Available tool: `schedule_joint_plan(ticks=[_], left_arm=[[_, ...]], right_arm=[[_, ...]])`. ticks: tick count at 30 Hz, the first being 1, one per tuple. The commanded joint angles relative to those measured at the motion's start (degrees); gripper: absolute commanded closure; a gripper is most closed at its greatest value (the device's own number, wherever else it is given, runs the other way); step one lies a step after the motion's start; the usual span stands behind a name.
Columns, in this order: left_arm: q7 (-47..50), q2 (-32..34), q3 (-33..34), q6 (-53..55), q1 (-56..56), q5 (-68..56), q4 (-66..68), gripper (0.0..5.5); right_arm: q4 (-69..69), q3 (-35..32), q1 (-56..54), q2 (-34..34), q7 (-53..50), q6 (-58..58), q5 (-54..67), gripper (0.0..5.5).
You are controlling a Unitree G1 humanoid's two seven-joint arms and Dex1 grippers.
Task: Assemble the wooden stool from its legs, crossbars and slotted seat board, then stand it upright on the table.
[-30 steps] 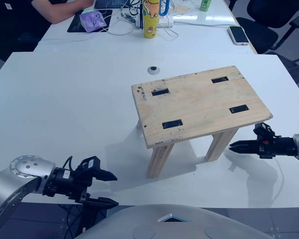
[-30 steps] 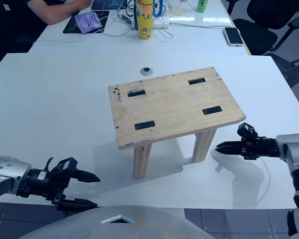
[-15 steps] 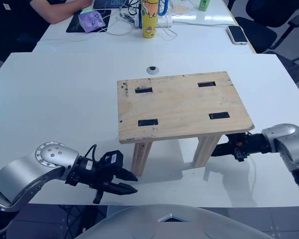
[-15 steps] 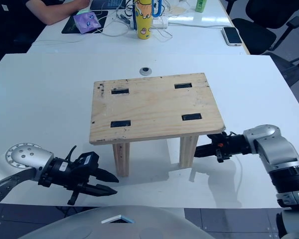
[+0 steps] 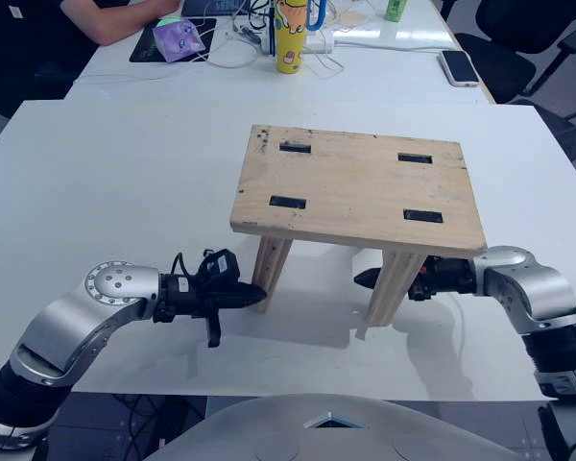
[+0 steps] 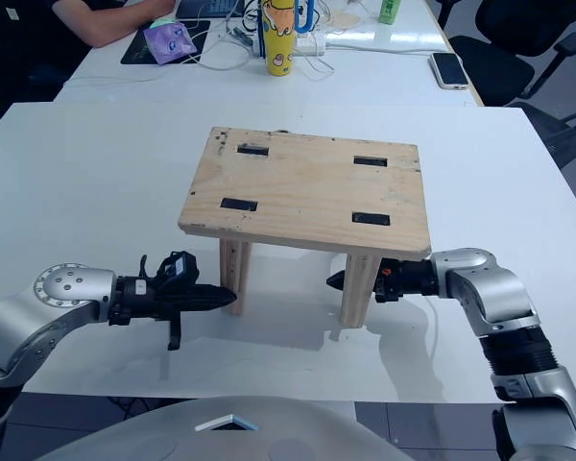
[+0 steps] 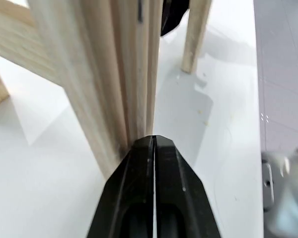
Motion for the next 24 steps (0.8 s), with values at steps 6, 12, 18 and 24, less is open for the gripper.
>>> schedule_joint_plan(ticks=[6, 12, 18, 24], left_arm=[[0.2, -0.7, -3.9, 1.6, -1.9, 1.3, 0.1, 5.49], [-0.9, -0.9, -5.8, -0.5, -4.4, 4.2, 3.1, 5.49], [-0.7, -2.9, -3.3, -2.3, -2.4, 2.1, 2.5, 5.49], [-2.1, -0.1, 1.2, -4.5, 2.4, 1.7, 2.0, 5.49]], right_arm=[[12.6, 7.8, -15.0, 9.2, -1.2, -8.2, -7.9, 5.5], [23.2, 8.1, -19.9, 12.1, -2.5, -15.1, -12.6, 5.5], [19.8, -5.9, -14.8, 9.0, -6.6, -15.3, -5.8, 5.5], [4.4, -5.8, -0.8, -5.1, 1.9, -3.7, -2.4, 5.5]])
